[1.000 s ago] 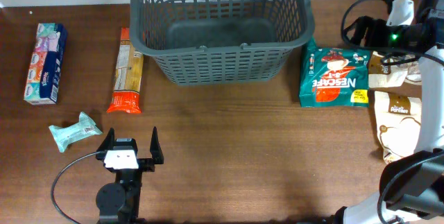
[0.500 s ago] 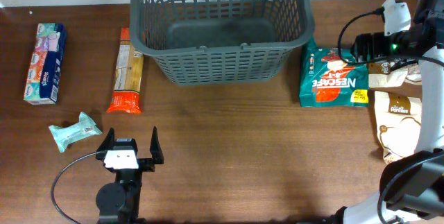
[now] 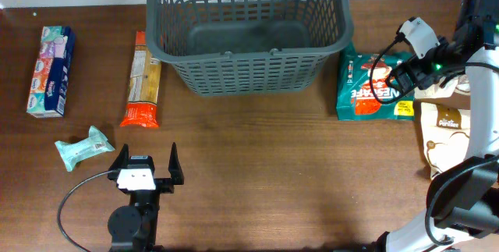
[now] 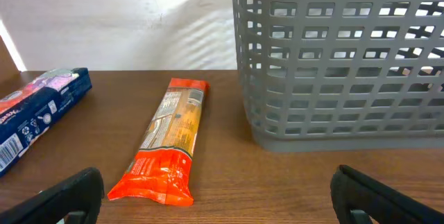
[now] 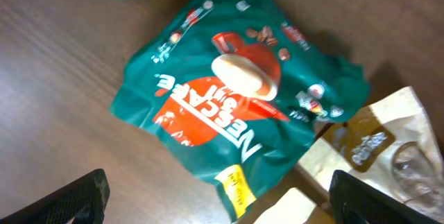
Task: Pack container
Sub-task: 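Move the right gripper over the green Nescafe bag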
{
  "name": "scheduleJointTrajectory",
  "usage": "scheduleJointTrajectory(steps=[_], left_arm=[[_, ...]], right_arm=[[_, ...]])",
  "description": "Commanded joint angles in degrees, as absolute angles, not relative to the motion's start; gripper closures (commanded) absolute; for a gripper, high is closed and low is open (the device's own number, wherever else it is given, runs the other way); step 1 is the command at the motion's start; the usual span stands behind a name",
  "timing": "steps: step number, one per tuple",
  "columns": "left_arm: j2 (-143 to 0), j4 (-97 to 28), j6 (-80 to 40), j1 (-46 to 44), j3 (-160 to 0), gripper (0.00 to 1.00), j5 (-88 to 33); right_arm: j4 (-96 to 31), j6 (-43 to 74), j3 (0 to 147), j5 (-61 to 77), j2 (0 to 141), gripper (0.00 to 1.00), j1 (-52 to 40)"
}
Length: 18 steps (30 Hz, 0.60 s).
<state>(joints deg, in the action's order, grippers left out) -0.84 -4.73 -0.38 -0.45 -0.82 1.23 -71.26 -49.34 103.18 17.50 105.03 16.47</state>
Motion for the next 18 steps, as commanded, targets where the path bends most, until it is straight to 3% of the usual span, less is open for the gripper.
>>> scheduleJointTrajectory(steps=[1, 6, 18], left_arm=[[-0.30, -4.78, 0.51, -0.36, -0.51, 0.01, 0.60], [-0.30, -4.78, 0.51, -0.36, -0.51, 0.01, 0.60], [-0.30, -4.78, 0.51, -0.36, -0.51, 0.01, 0.60]], right_arm=[[-71.44, -49.52, 104.16, 21.30, 105.27, 0.01, 16.49], [-70.67, -61.49, 104.16, 25.98, 105.27, 0.01, 16.40], [-65.71, -68.84, 104.49, 25.12, 105.49, 0.00, 16.62]])
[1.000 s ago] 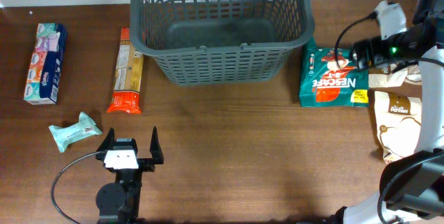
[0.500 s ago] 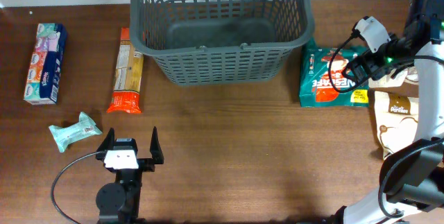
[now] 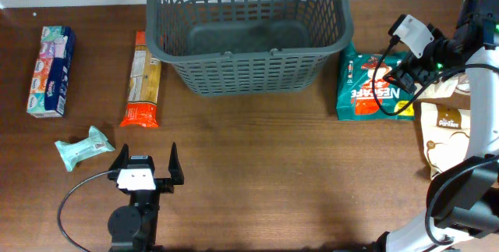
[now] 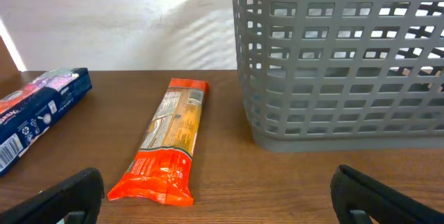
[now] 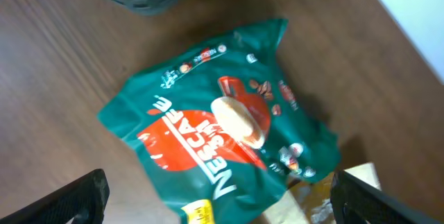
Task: Pack container
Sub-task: 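Move the right gripper over the green Nescafe bag, then lower the right gripper onto the Nescafe bag and close on it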
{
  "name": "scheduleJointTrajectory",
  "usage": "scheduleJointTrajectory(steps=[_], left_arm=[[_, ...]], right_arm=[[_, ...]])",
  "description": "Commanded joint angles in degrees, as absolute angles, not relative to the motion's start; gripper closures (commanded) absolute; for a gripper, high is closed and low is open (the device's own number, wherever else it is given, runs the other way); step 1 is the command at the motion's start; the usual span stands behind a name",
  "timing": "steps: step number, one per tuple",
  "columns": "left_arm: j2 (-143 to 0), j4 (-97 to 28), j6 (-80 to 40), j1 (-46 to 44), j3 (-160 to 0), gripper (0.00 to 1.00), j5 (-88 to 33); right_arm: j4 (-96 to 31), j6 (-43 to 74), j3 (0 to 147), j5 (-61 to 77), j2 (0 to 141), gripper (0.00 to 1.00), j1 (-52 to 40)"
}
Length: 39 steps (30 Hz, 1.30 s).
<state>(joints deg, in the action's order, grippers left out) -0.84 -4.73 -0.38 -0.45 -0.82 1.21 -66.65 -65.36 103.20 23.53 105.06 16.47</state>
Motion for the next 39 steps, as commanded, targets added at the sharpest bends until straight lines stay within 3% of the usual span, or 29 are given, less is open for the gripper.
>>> scheduleJointTrajectory(steps=[1, 19, 29, 34, 39], left_arm=[[-0.30, -4.78, 0.51, -0.36, -0.51, 0.01, 0.60], [-0.30, -4.78, 0.51, -0.36, -0.51, 0.01, 0.60], [-0.30, -4.78, 0.51, -0.36, -0.51, 0.01, 0.60], [-0.30, -4.78, 0.51, -0.36, -0.51, 0.01, 0.60], [-0.30, -4.78, 0.51, -0.36, -0.51, 0.01, 0.60]], right_arm=[[-64.84, -68.84, 104.49, 25.23, 105.51, 0.00, 16.60], [-66.70, -66.54, 104.47, 26.26, 107.31, 0.01, 15.05], [-49.71, 1.17, 104.47, 13.06, 107.31, 0.01, 15.84], [-46.33, 17.37, 104.47, 15.62, 107.31, 0.01, 16.14], [-54.96, 16.78, 104.25, 16.60, 107.37, 0.01, 16.14]])
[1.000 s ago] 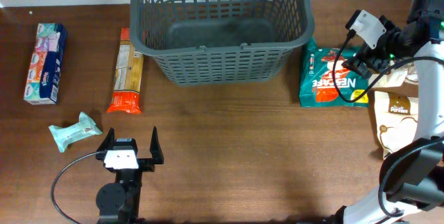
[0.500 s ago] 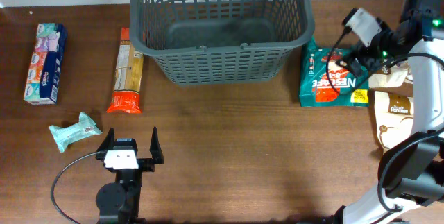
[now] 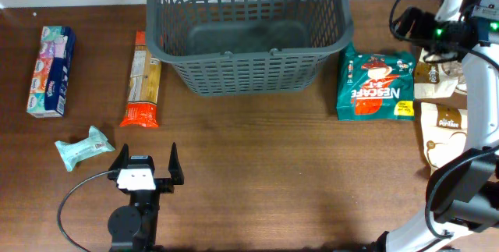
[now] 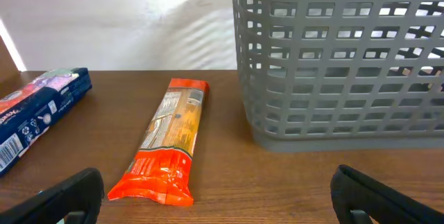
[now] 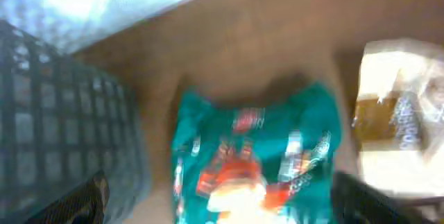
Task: Pack container
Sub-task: 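Lower the right gripper onto the Nescafe bag and close on it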
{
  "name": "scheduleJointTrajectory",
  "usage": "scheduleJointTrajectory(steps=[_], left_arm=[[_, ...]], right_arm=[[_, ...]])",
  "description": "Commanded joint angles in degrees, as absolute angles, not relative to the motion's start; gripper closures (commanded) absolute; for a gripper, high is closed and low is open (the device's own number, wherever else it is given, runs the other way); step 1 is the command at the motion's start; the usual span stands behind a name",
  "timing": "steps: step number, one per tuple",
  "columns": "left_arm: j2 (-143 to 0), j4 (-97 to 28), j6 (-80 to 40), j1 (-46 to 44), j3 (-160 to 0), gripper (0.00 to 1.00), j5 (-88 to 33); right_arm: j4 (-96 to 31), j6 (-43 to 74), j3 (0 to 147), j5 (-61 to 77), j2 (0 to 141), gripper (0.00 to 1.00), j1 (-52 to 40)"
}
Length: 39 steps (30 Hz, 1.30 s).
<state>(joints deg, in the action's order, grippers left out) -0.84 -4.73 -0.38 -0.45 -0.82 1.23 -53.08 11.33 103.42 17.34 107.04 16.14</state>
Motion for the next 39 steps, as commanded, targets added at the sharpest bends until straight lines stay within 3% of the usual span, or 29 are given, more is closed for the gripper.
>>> scheduleJointTrajectory(steps=[1, 5, 13, 23, 39], left_arm=[[-0.30, -4.78, 0.51, -0.36, -0.51, 0.01, 0.60], [-0.30, -4.78, 0.51, -0.36, -0.51, 0.01, 0.60], [-0.30, -4.78, 0.51, -0.36, -0.51, 0.01, 0.60], [-0.30, -4.78, 0.51, -0.36, -0.51, 0.01, 0.60], [-0.30, -4.78, 0.51, -0.36, -0.51, 0.01, 0.60]], right_arm=[[-54.96, 16.82, 103.92, 14.66, 107.44, 0.01, 16.14], [-53.87, 21.58, 103.66, 14.79, 107.48, 0.01, 16.14], [-51.16, 50.41, 103.68, 9.80, 107.55, 0.01, 16.14], [-49.10, 72.55, 103.68, 8.54, 111.35, 0.01, 13.34], [-47.55, 81.97, 103.74, 9.69, 116.05, 0.01, 11.70]])
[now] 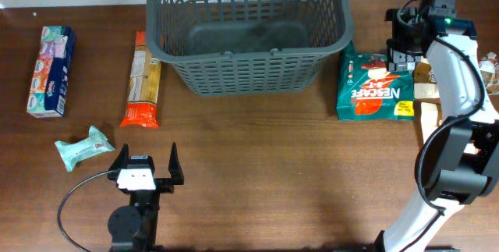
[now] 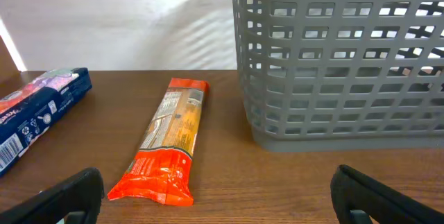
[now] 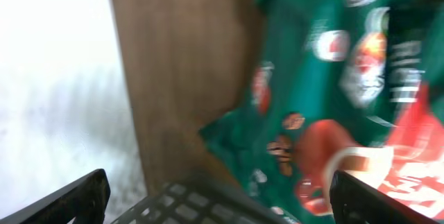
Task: Pack container
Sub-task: 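Lower the right gripper onto the Nescafe bag and close on it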
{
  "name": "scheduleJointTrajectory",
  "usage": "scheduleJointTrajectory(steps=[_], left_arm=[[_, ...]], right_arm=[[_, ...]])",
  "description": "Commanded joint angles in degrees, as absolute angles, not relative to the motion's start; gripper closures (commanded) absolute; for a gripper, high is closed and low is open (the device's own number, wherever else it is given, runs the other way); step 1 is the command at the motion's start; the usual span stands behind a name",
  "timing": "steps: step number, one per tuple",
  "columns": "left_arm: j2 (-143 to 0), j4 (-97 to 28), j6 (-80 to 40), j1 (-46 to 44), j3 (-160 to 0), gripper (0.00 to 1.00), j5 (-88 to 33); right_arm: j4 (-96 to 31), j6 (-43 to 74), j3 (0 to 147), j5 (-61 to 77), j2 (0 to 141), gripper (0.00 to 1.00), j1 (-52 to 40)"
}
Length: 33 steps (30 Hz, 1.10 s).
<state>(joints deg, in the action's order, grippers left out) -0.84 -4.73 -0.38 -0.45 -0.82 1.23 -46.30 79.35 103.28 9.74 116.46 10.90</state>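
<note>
The grey mesh basket (image 1: 248, 30) stands at the back middle of the table. A green Nescafe pouch (image 1: 373, 84) lies flat just right of it, blurred in the right wrist view (image 3: 333, 99). My right gripper (image 1: 399, 49) hovers open over the pouch's far end, nothing between its fingers. An orange pasta packet (image 1: 143, 79) lies left of the basket and shows in the left wrist view (image 2: 170, 144). My left gripper (image 1: 145, 172) rests open near the front left, empty, pointing at the packet and basket (image 2: 340, 57).
A blue tissue pack (image 1: 49, 70) lies at the far left, with a small pale green wipes packet (image 1: 84, 147) in front of it. Beige paper bags (image 1: 440, 123) crowd the right edge beside the green pouch. A white wall runs behind the table.
My right gripper has moved left and turned, from the back right corner to above the far end of the green pouch. The left arm and all items are unchanged.
My right gripper first hovered open over the green pouch's right side, looking down at it. It then stood farther back, later at the table's back right corner, and now sits over the pouch's far edge by the basket. The left arm stayed parked throughout.
</note>
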Motion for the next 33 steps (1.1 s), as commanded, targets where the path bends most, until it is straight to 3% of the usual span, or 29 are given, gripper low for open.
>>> scheduleJointTrajectory(steps=[1, 14, 20, 33], left_arm=[[-0.30, -4.78, 0.51, -0.36, -0.51, 0.01, 0.60], [-0.30, -4.78, 0.51, -0.36, -0.51, 0.01, 0.60], [-0.30, -4.78, 0.51, -0.36, -0.51, 0.01, 0.60], [-0.30, -4.78, 0.51, -0.36, -0.51, 0.01, 0.60]], right_arm=[[-48.14, 82.21, 103.74, 9.67, 116.05, 0.01, 11.90], [-61.54, 84.95, 114.87, 7.55, 116.05, 0.01, 12.40], [-68.77, 87.55, 123.15, -0.25, 116.05, 0.01, 12.29], [-79.59, 88.12, 123.87, -1.10, 117.49, 0.01, 12.45]])
